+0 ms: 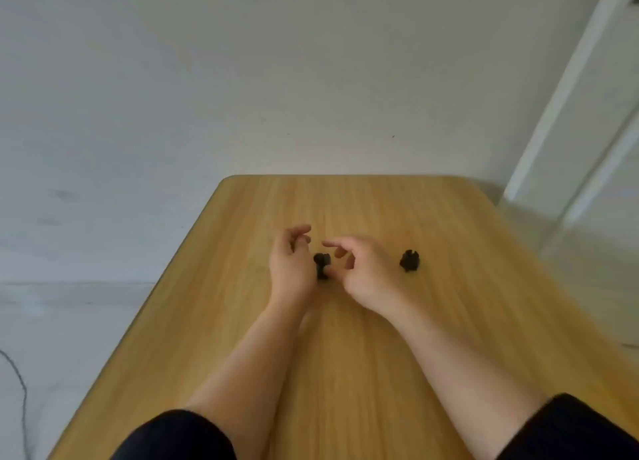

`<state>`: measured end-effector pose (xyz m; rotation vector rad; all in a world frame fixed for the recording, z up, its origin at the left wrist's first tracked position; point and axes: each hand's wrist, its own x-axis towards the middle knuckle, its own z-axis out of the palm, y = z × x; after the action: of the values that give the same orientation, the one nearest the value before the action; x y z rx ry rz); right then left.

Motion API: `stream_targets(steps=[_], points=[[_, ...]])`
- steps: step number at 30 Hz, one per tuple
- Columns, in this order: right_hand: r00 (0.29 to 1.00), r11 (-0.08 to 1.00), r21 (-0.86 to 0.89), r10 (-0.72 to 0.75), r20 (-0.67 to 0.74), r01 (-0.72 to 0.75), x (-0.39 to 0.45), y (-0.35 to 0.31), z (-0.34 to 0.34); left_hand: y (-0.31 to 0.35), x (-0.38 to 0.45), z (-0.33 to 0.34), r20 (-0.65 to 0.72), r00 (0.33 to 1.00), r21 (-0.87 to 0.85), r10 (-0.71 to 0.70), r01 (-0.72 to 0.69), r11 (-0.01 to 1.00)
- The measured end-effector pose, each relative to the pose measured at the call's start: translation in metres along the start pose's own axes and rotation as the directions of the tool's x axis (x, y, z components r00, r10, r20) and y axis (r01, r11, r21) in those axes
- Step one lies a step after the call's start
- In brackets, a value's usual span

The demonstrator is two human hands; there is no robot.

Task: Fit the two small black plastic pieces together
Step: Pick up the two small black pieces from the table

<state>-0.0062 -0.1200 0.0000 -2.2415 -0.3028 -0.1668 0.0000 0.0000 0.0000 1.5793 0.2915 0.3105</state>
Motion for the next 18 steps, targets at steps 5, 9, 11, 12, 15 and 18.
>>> stream_targets(steps=[5,9,11,12,15,18], points=[[0.999,0.993,-0.117,-0.035,-0.001,0.034,0.009,-0.004,0.009,-0.002,0.001,0.003,0.038,0.999,-0.101,-0.017,0.021,0.995],[0.998,0.983,-0.174,-0.066,-0.005,0.064,0.012,-0.003,0.011,-0.001,0.001,0.002,0.022,1.000,-0.052,-0.001,0.002,0.999],[0.997,0.990,-0.131,-0.059,-0.041,0.054,0.011,-0.002,0.010,-0.001,0.002,0.000,0.022,1.000,-0.048,-0.013,0.014,0.999],[0.997,0.995,-0.093,-0.045,-0.061,0.039,0.011,-0.002,0.009,-0.001,0.002,0.000,0.025,1.000,-0.040,-0.017,0.018,0.999],[0.992,0.998,0.064,0.025,-0.121,-0.017,0.011,-0.002,0.002,-0.001,0.003,-0.003,0.083,0.995,-0.017,-0.046,0.047,0.999],[0.986,0.980,0.195,0.078,-0.145,-0.049,0.011,-0.004,-0.005,0.000,0.002,-0.002,0.179,0.982,-0.031,-0.055,0.061,0.998]])
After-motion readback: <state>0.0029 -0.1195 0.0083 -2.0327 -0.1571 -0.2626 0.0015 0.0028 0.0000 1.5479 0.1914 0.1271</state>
